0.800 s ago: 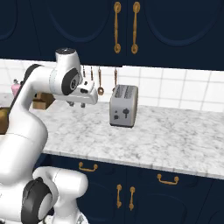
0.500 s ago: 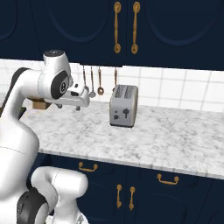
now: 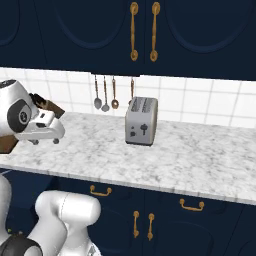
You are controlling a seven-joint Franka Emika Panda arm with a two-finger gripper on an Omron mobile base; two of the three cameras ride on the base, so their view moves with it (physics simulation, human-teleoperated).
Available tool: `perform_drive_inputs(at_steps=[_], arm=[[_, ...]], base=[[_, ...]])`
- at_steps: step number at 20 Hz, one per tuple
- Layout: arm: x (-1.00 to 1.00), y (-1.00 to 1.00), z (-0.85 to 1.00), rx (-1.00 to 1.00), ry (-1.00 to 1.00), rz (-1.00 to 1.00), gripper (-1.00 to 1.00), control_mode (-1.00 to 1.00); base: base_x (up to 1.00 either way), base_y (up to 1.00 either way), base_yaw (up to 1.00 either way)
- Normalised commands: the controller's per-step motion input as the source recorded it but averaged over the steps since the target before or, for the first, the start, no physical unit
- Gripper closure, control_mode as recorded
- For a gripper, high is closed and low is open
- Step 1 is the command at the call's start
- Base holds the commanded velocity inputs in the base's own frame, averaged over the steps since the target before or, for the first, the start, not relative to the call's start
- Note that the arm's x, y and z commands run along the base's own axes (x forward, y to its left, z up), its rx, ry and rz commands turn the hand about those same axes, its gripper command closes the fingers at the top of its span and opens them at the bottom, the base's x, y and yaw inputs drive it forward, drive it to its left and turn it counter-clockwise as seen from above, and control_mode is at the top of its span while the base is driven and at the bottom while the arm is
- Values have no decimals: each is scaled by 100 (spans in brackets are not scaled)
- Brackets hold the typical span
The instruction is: Place the appropriate cutting tool for cutting the potato skin on the cutting board.
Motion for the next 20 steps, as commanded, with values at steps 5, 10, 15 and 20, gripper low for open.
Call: perform_drive_inputs(at_steps=[5,10,15,20], arm=[[0,100,-41,-10,33,0,-100,-100],[-7,100,-54,-1,26,0,-100,-100],[-28,100,-66,0,16,0,-100,-100],[-29,100,-73,2,13,0,-100,-100]], base=[[0,0,0],[0,0,0],[0,0,0],[0,0,0]])
